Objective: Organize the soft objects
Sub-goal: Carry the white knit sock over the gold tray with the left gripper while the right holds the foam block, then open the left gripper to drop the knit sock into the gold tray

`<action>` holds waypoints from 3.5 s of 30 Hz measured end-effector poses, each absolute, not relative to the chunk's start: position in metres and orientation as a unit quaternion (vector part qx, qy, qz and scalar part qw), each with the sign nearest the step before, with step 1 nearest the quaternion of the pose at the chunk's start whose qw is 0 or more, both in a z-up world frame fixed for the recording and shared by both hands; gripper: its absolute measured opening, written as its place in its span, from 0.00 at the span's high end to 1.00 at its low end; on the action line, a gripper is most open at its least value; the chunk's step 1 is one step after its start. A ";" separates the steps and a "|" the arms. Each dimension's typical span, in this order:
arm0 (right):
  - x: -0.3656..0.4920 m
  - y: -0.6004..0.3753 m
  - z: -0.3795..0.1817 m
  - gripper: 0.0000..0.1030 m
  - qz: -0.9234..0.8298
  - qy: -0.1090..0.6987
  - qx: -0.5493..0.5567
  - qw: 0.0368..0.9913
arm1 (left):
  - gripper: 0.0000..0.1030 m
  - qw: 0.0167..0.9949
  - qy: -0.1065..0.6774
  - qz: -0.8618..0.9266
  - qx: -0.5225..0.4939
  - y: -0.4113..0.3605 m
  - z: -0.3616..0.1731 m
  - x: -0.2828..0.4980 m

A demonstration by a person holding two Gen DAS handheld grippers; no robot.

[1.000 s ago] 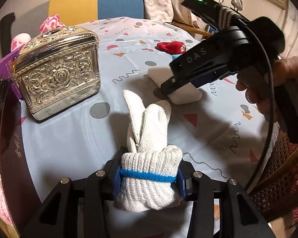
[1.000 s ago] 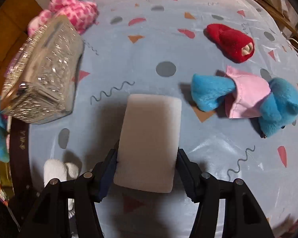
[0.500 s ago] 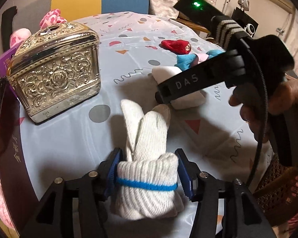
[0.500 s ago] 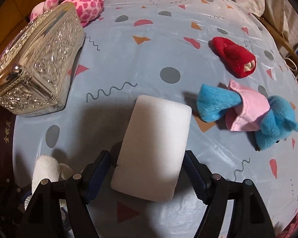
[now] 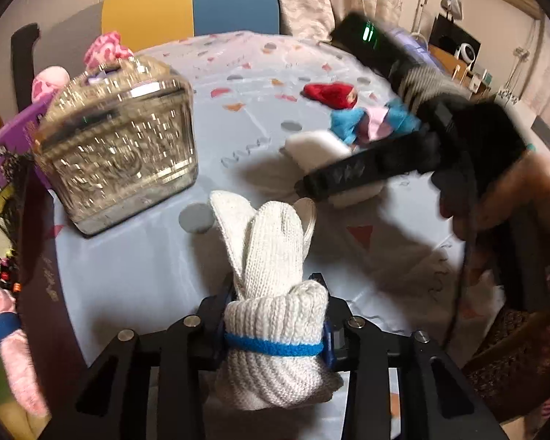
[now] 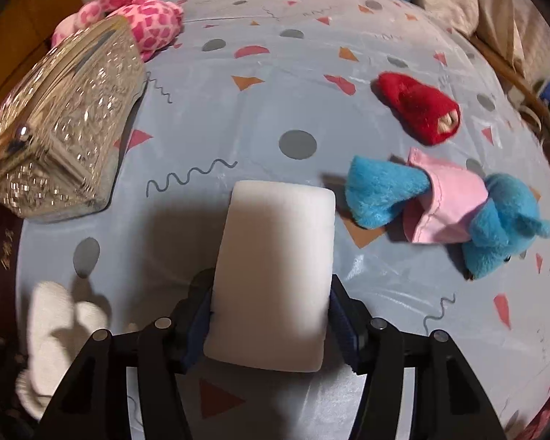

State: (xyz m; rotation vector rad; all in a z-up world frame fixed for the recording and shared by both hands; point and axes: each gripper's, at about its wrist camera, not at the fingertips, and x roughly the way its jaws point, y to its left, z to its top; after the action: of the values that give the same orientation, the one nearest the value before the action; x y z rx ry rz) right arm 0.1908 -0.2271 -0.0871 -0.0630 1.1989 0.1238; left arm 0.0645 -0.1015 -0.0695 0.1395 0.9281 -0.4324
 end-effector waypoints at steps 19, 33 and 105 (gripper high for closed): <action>0.172 -0.213 -0.087 0.43 0.060 0.551 -0.058 0.830 | 0.62 0.912 0.382 -0.147 -0.012 -0.018 0.029 0.044; 0.171 -0.211 -0.089 0.43 0.061 0.547 -0.066 0.833 | 0.62 0.913 0.397 -0.079 -0.056 0.049 0.014 0.042; 0.103 -0.141 -0.069 0.45 0.116 0.568 -0.056 0.813 | 0.34 0.927 0.349 0.098 -0.092 0.158 0.022 -0.001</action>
State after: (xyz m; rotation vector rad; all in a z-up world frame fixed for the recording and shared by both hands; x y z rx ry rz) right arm 0.1027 -0.1412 -0.0689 -0.1187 1.2124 0.2485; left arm -0.0012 0.1582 0.0216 -0.1894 0.7153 0.2014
